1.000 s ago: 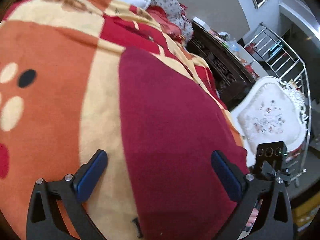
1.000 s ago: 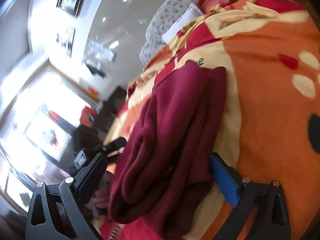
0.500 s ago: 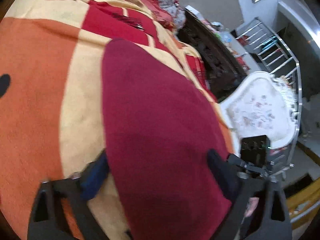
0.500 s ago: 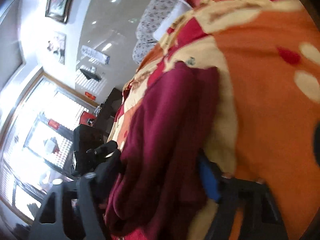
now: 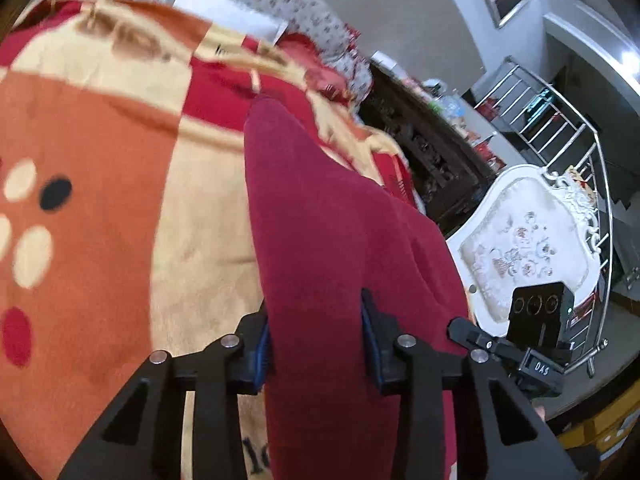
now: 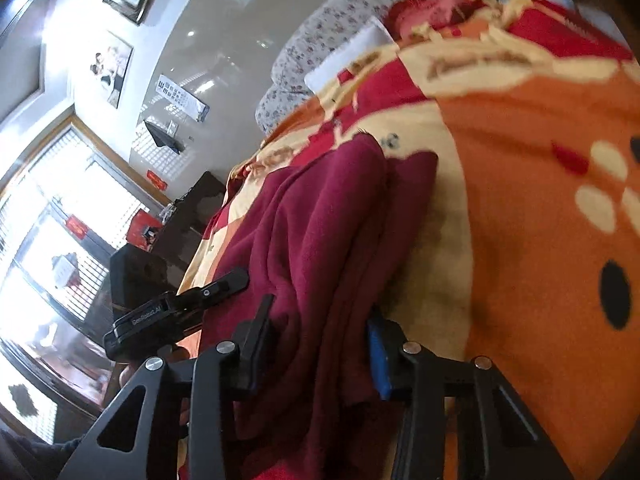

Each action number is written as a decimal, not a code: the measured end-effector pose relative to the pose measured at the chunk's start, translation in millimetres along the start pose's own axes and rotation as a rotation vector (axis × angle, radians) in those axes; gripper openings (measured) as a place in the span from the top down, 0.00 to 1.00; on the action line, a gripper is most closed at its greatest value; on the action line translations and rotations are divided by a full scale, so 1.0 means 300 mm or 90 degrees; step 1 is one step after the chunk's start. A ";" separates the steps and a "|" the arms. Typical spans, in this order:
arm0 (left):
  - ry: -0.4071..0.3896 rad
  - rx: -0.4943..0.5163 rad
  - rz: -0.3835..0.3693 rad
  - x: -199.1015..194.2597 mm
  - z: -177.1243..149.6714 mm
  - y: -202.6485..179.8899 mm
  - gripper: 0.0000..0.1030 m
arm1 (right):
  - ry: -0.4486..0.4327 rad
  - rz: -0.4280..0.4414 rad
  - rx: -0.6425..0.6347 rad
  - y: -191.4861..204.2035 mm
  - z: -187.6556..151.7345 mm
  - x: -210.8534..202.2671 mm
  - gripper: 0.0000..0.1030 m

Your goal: Fold small clothes

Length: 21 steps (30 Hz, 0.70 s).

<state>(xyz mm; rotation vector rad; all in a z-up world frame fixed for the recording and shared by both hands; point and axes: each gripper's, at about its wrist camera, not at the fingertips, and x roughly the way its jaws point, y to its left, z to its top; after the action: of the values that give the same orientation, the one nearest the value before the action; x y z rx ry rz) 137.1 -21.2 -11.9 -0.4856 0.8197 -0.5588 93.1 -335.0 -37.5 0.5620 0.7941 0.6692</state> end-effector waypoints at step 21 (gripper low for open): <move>-0.019 -0.063 0.160 -0.172 0.202 0.472 0.59 | 0.082 0.075 -0.020 0.273 0.130 0.600 0.56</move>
<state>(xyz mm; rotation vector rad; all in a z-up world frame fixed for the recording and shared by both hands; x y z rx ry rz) 194.4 129.0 -33.2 -0.4717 0.8674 -0.2796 190.8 -158.8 -41.4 0.5443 0.8743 0.8316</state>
